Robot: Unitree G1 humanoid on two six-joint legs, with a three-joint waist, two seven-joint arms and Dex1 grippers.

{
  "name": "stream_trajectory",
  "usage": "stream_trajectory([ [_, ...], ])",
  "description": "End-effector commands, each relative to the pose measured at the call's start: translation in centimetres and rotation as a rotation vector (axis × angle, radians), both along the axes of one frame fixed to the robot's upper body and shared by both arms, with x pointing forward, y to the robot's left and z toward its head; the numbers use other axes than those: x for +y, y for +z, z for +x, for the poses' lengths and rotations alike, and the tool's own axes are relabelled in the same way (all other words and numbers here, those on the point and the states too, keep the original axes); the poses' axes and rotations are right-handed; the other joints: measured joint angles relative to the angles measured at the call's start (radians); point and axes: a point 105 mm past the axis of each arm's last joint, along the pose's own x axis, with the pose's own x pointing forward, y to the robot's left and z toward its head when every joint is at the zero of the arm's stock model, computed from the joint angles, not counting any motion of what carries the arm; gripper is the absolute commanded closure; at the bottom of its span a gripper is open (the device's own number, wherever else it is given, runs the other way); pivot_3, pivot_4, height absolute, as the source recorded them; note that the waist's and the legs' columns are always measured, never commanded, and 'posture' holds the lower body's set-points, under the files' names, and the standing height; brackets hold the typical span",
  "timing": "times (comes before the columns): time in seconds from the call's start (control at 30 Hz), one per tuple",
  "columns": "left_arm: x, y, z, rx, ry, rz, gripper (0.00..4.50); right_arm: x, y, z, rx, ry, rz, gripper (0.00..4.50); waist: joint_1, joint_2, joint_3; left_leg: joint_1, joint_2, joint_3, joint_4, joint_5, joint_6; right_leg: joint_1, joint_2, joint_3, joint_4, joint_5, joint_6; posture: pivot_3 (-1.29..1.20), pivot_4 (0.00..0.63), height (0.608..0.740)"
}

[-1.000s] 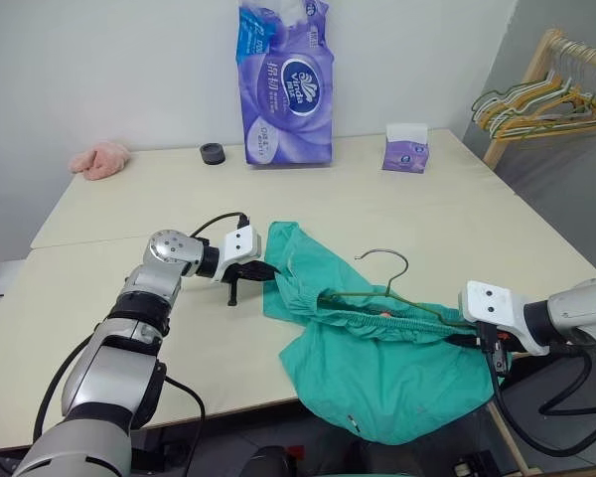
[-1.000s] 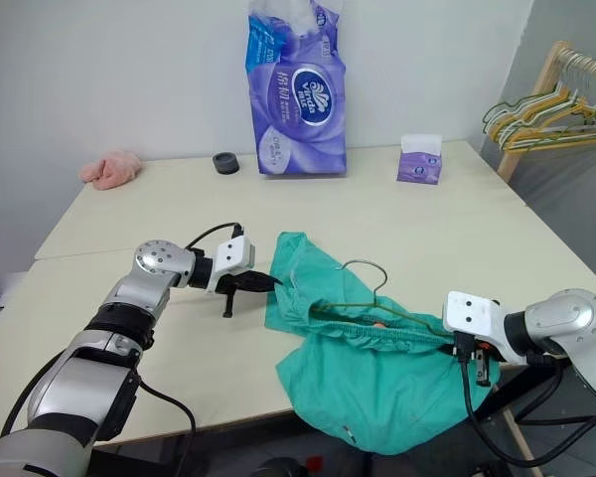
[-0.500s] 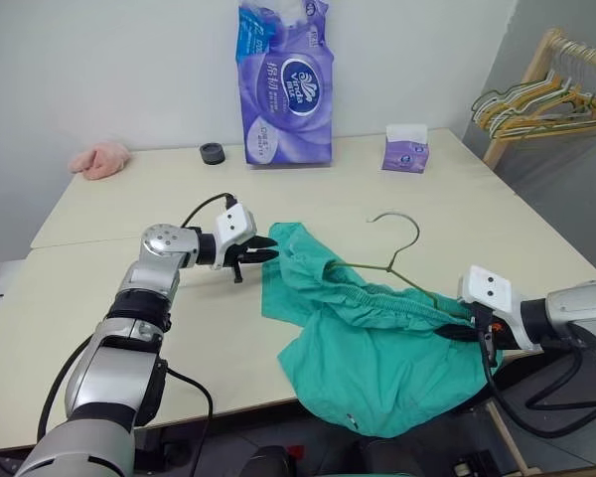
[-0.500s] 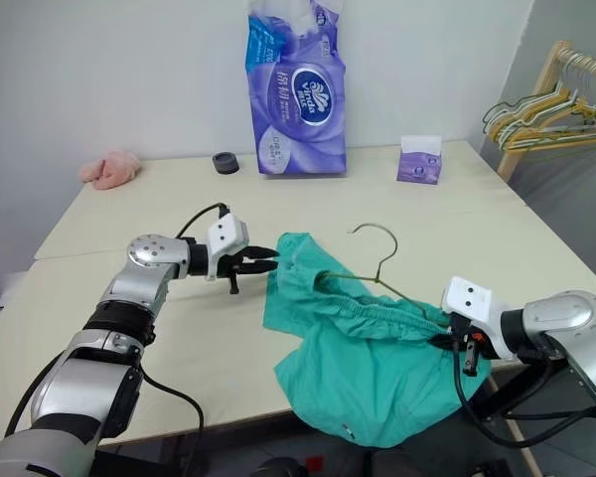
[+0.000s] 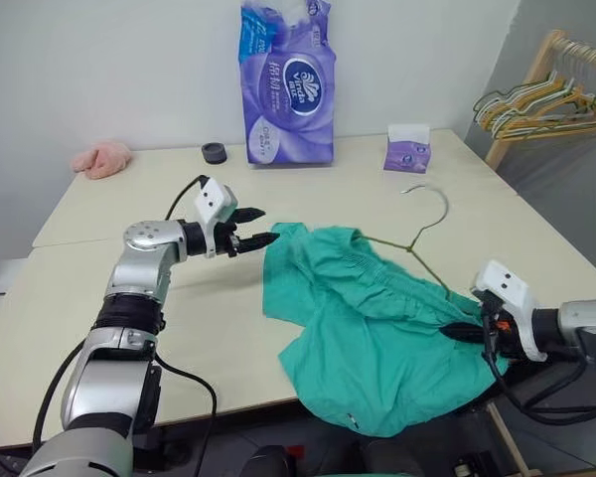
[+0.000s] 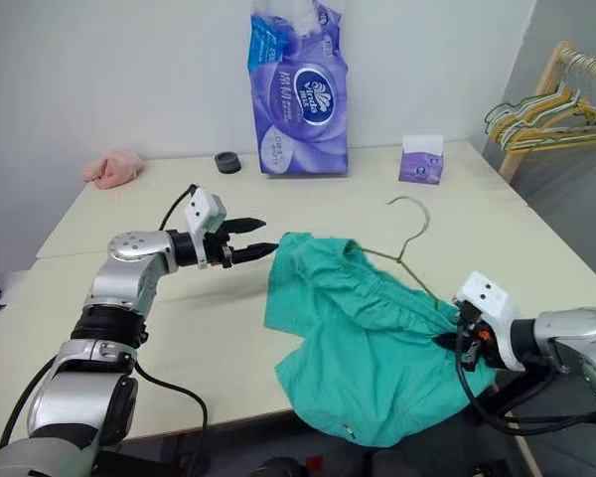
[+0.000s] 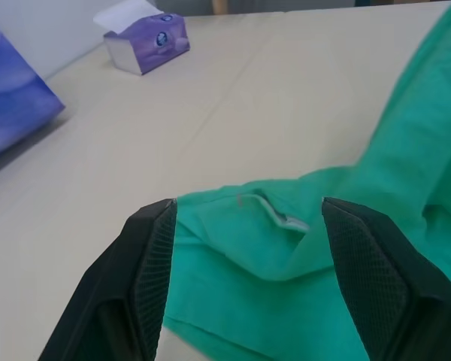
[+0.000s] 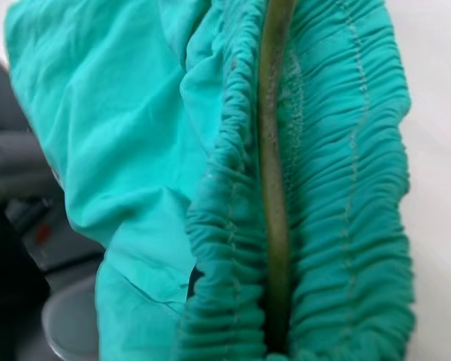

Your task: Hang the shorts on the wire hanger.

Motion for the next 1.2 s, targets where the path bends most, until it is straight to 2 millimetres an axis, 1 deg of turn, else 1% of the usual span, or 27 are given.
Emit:
stream_trajectory([
  [0.03,-3.3,0.6,-2.7,-0.008,-0.201,0.048,1.27,-1.0,0.8,-1.1,0.018,-0.072,0.019,4.5,0.002,0.0,0.0,0.0,0.0,0.0,0.0,0.0,0.0,0.0,0.0,0.0,0.0,0.0,0.0,-0.23,0.06,0.74],
  [0.1,-6.3,0.0,-5.0,0.034,-0.343,0.047,1.27,-2.6,1.1,-1.7,0.067,-0.213,0.083,4.5,0.0,0.001,0.0,0.0,0.0,0.0,0.0,0.0,0.0,0.001,-0.001,0.0,-0.001,0.0,0.0,-0.25,0.07,0.74],
  [0.13,-7.6,0.1,-5.7,0.037,-0.382,0.033,1.27,-3.4,1.4,-1.7,0.073,-0.283,0.11,4.5,0.0,0.001,0.0,0.0,0.0,0.0,0.0,0.0,0.0,0.001,-0.001,0.001,-0.001,0.0,0.0,-0.26,0.073,0.74],
  [0.17,-8.3,0.2,-6.1,0.037,-0.399,0.022,1.27,-4.0,1.6,-1.8,0.075,-0.327,0.128,4.5,0.0,0.001,0.001,0.0,0.0,0.001,0.0,0.0,0.0,0.001,-0.001,0.001,-0.001,0.0,0.0,-0.26,0.077,0.74],
  [0.23,-9.6,0.8,-6.5,0.036,-0.416,-0.013,1.27,-5.6,2.5,-1.5,0.033,-0.432,0.143,4.5,-0.003,0.0,0.003,0.0,0.0,0.001,0.0,0.0,0.001,0.001,-0.001,0.001,-0.001,0.0,0.001,-0.28,0.084,0.74],
  [0.3,-11.7,1.6,-6.9,0.015,-0.454,-0.051,1.27,-8.5,3.7,-0.8,-0.036,-0.61,0.155,4.5,-0.01,0.002,0.004,0.001,0.0,0.002,0.0,0.0,0.001,0.001,0.0,0.001,-0.001,0.0,0.001,-0.29,0.086,0.74],
  [0.4,-14.0,2.8,-7.0,-0.02,-0.466,-0.107,1.27,-11.5,4.4,-0.7,-0.076,-0.774,0.16,4.5,-0.018,0.005,0.005,0.001,0.0,0.004,0.0,0.0,0.001,0.002,0.001,0.003,-0.001,0.0,0.001,-0.31,0.091,0.74],
  [0.47,-15.2,3.5,-7.3,-0.046,-0.49,-0.138,1.27,-13.0,4.4,-0.8,-0.082,-0.854,0.14,4.5,-0.027,0.005,0.005,0.001,0.0,0.003,0.0,-0.001,0.002,0.002,0.001,0.002,-0.001,0.0,0.001,-0.32,0.092,0.74],
  [0.53,-16.4,3.8,-7.4,-0.071,-0.493,-0.139,1.27,-14.3,4.6,-0.8,-0.098,-0.931,0.121,4.5,-0.037,0.007,0.006,0.001,0.0,0.004,-0.001,-0.001,0.002,0.002,0.001,0.003,-0.001,0.0,0.001,-0.33,0.096,0.74],
  [0.6,-18.4,4.2,-7.7,-0.118,-0.51,-0.131,1.27,-16.1,5.4,-0.6,-0.122,-1.026,0.102,4.5,-0.049,0.009,0.007,0.001,0.0,0.006,-0.001,-0.001,0.003,0.002,0.001,0.005,-0.001,0.0,0.001,-0.33,0.101,0.74],
  [0.63,-19.1,4.4,-7.9,-0.128,-0.523,-0.129,1.27,-16.8,5.8,-0.4,-0.13,-1.056,0.097,4.5,-0.054,0.01,0.01,0.001,0.0,0.008,-0.001,-0.002,0.004,0.002,0.001,0.007,-0.001,0.0,0.001,-0.33,0.103,0.74],
  [0.77,-21.1,5.1,-8.4,-0.166,-0.554,-0.129,1.27,-19.1,7.7,0.1,-0.169,-1.174,0.083,4.5,-0.068,0.016,0.016,0.003,-0.002,0.021,-0.001,-0.006,0.01,0.002,0.003,0.02,-0.001,-0.003,0.007,-0.33,0.11,0.74],
  [0.83,-22.2,5.7,-8.4,-0.195,-0.564,-0.125,1.27,-20.8,9.6,0.3,-0.206,-1.264,0.076,4.5,-0.082,0.018,0.019,0.004,-0.002,0.024,-0.001,-0.006,0.012,0.002,0.004,0.023,-0.001,-0.004,0.01,-0.33,0.12,0.74],
  [0.87,-22.7,6.0,-8.4,-0.206,-0.57,-0.124,1.27,-21.7,10.5,0.3,-0.223,-1.312,0.071,4.5,-0.086,0.022,0.021,0.004,-0.002,0.025,-0.001,-0.007,0.013,0.002,0.005,0.024,-0.001,-0.006,0.014,-0.33,0.127,0.74],
  [0.93,-23.4,6.6,-8.6,-0.224,-0.589,-0.131,1.27,-23.5,11.8,0.3,-0.258,-1.404,0.066,4.5,-0.09,0.026,0.024,0.004,-0.003,0.029,-0.001,-0.008,0.015,0.002,0.005,0.027,-0.002,-0.006,0.016,-0.33,0.132,0.74],
  [0.97,-23.7,6.8,-8.7,-0.228,-0.596,-0.135,1.27,-24.1,12.2,0.3,-0.268,-1.436,0.064,4.5,-0.091,0.027,0.026,0.004,-0.003,0.03,-0.001,-0.009,0.016,0.002,0.005,0.028,-0.002,-0.006,0.017,-0.33,0.132,0.74],
  [1.03,-24.0,7.2,-8.9,-0.237,-0.609,-0.145,1.27,-25.0,12.8,0.3,-0.285,-1.457,0.045,4.5,-0.095,0.027,0.027,0.004,-0.002,0.032,-0.001,-0.009,0.017,0.002,0.006,0.029,-0.005,-0.006,0.018,-0.33,0.139,0.74],
  [1.17,-24.5,7.7,-9.0,-0.25,-0.622,-0.151,1.27,-25.7,13.8,0.6,-0.299,-1.474,0.045,4.5,-0.109,0.03,0.035,0.004,-0.002,0.035,-0.002,-0.01,0.019,0.002,0.007,0.033,-0.008,-0.005,0.02,-0.33,0.146,0.74],
  [1.2,-24.8,8.1,-9.0,-0.259,-0.631,-0.154,1.27,-26.2,14.1,0.7,-0.307,-1.494,0.052,4.5,-0.112,0.031,0.04,0.004,-0.002,0.036,-0.002,-0.011,0.019,0.002,0.007,0.035,-0.009,-0.004,0.022,-0.33,0.146,0.74],
])
